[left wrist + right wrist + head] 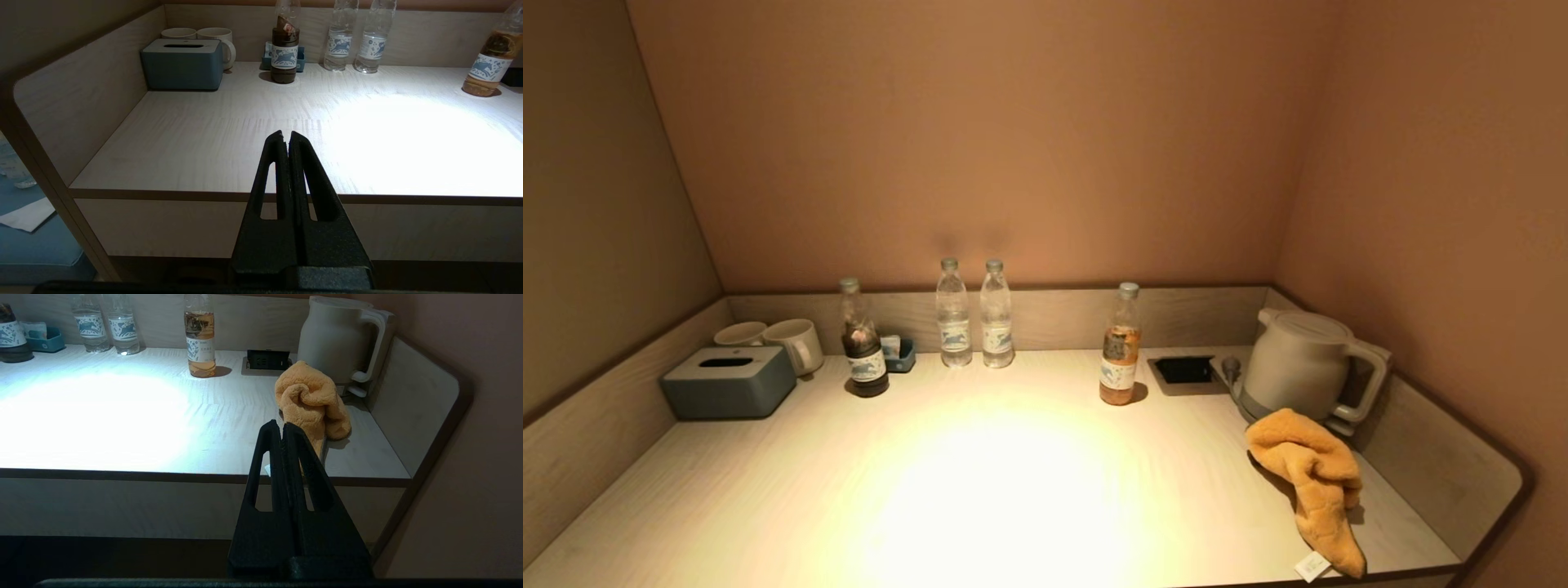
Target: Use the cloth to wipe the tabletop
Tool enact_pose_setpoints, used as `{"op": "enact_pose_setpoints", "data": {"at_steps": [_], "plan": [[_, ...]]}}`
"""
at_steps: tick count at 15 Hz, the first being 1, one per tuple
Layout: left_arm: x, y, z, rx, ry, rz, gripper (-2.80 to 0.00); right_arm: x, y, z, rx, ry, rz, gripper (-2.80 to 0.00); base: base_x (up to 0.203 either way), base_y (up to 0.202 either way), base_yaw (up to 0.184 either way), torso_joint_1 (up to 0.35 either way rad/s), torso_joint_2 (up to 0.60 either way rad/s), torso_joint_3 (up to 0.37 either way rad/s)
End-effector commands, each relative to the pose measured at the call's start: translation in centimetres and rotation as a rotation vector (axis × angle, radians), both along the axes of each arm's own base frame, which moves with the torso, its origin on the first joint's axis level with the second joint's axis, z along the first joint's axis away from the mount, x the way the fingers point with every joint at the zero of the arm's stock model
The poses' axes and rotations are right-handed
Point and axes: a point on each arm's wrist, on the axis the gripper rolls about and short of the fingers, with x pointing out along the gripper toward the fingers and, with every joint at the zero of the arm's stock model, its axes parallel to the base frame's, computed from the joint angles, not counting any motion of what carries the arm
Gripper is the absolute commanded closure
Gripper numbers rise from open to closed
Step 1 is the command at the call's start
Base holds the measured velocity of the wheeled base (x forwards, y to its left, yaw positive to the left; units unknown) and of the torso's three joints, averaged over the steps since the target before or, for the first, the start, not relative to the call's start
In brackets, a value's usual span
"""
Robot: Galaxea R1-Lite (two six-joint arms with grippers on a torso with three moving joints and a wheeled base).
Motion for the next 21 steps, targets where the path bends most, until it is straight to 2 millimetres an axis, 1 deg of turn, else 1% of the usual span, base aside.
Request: {"op": "enact_pose_setpoints", "data": {"at_steps": [1,21], "plan": [[0.00,0.00,0.00,0.000,-0.001,0.000,0.00,-0.01,-0.01,-0.03,0.024,0.002,-0.002,0.00,0.000,0.000,0.000,0.000,0.00,0.000],[0.00,0.00,0.00,0.000,-0.001,0.000,0.00,-0.01,-0.01,-0.03,0.028,0.002,-0.004,0.00,0.000,0.000,0.000,0.000,0.00,0.000]]}}
